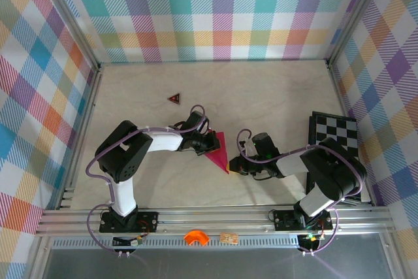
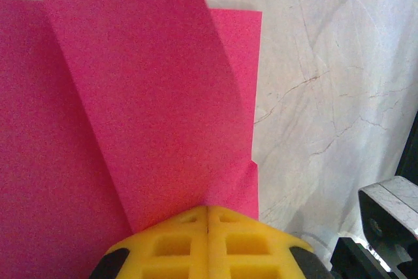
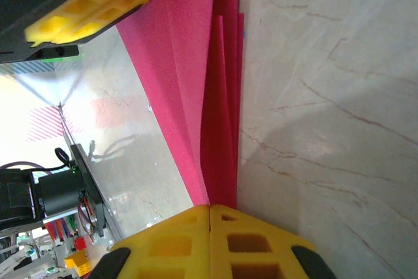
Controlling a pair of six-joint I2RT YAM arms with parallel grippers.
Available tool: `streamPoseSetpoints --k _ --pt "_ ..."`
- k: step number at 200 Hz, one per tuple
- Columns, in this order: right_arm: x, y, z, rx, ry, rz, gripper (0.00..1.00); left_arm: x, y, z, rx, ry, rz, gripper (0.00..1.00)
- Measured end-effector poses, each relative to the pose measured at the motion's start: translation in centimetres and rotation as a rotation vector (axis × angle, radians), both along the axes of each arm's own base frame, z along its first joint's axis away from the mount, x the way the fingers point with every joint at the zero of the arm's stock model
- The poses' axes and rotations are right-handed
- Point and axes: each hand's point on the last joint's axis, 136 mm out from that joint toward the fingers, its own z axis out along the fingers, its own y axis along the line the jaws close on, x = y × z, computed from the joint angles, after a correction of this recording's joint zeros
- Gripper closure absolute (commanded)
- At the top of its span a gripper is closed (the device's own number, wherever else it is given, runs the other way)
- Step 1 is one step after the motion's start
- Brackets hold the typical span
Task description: Fold a paper plane with a square sheet of paper (pick it up from the middle)
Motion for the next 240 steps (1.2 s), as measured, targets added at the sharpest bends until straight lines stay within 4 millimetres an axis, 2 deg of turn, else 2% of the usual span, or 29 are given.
streamPoseSetpoints --k 16,44,58,93,121,130,141,155,174,203,213,240 --pt "0.0 0.0 0.0 -0.001 0.000 0.001 0.94 0.0 0.0 0.0 0.000 0.000 0.000 0.99" --pt "0.0 0.0 0.2 0.002 -0.003 0.004 0.82 0.0 0.0 0.0 0.000 0.000 0.000 0.99" --pt "-0.2 0.1 0.4 0.000 -0.009 0.010 0.81 0.0 0.0 0.0 0.000 0.000 0.000 0.99" --pt "-0.8 -0.5 -0.1 -0.039 0.016 0.008 0.95 0.0 0.0 0.0 0.000 0.000 0.000 0.99" --pt "-0.8 -0.4 -0.2 -0.041 0.023 0.009 0.97 0.0 0.0 0.0 0.000 0.000 0.000 0.99" --pt "-0.8 -0.4 -0.2 -0.041 0.023 0.009 0.94 0.0 0.0 0.0 0.000 0.000 0.000 0.99" --pt "-0.8 -0.5 -0.2 -0.043 0.025 0.007 0.84 0.0 0.0 0.0 0.000 0.000 0.000 0.99" --pt "-0.8 -0.4 0.2 -0.043 0.018 0.009 0.81 0.0 0.0 0.0 0.000 0.000 0.000 0.99" --pt "-1.0 -0.8 0.6 -0.072 0.020 -0.003 0.72 0.0 0.0 0.0 0.000 0.000 0.000 0.99" --pt "-0.2 -1.3 2.4 -0.102 -0.041 -0.034 0.61 0.0 0.0 0.0 -0.001 0.000 0.000 0.99" --pt "0.4 -1.2 3.3 -0.098 -0.074 -0.046 0.64 0.0 0.0 0.0 -0.001 0.000 0.000 1.00" --pt "1.7 -0.5 4.9 -0.076 -0.112 -0.051 0.91 0.0 0.0 0.0 0.000 -0.001 0.000 1.00"
